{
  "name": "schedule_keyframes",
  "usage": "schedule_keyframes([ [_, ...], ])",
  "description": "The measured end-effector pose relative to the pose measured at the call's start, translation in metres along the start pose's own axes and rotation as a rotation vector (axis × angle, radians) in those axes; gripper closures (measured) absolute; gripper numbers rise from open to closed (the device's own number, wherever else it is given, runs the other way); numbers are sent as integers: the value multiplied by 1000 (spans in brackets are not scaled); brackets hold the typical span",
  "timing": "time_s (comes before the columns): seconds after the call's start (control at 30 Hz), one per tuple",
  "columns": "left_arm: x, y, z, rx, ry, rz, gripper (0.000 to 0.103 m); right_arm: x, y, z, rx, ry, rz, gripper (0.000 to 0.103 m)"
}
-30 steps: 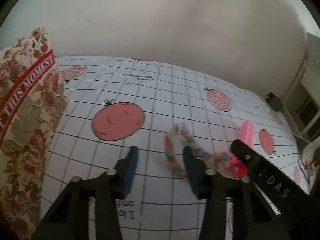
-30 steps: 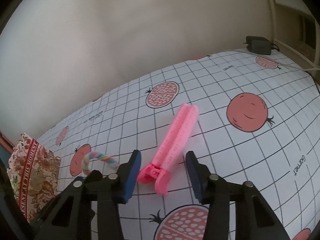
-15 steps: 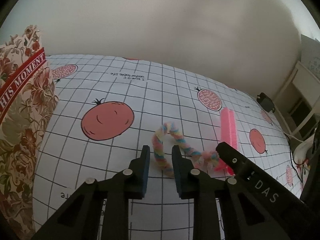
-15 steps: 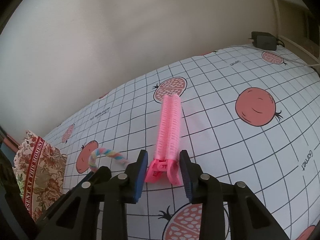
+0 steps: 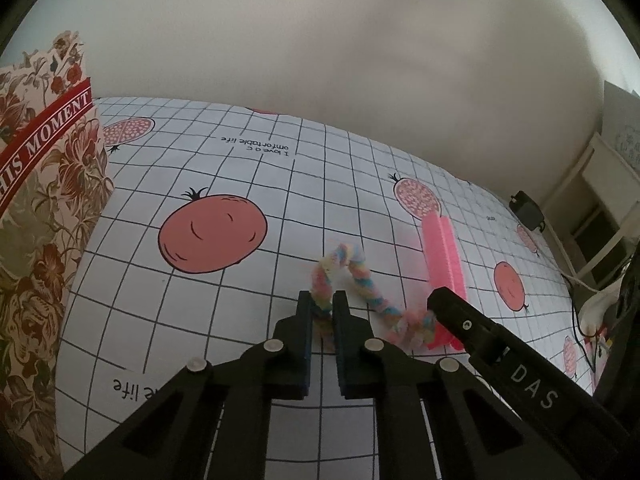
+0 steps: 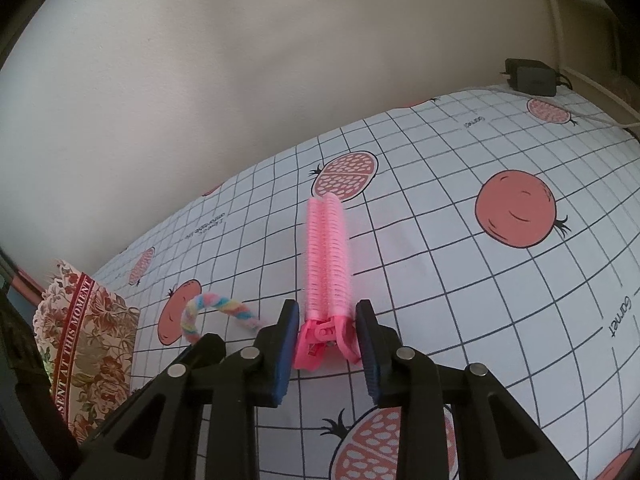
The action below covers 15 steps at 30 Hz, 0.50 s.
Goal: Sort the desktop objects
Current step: 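Grasp the pink hair clip with the right gripper while the left approaches the rainbow rope, then lift the pink clip with the right gripper while the left lifts the rainbow rope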
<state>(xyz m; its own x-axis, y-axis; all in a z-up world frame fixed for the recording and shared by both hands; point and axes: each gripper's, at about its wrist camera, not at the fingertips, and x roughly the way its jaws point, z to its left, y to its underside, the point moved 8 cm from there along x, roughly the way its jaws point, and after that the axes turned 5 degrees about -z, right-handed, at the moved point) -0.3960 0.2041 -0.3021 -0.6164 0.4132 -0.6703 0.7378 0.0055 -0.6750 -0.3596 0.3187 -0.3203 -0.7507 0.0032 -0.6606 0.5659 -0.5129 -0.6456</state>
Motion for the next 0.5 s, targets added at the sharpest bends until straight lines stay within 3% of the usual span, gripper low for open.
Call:
schedule_keyframes([
  [0.5, -13, -4, -2, 35, -16, -52, 96, -17, -12, 1, 49, -47, -34, 72],
])
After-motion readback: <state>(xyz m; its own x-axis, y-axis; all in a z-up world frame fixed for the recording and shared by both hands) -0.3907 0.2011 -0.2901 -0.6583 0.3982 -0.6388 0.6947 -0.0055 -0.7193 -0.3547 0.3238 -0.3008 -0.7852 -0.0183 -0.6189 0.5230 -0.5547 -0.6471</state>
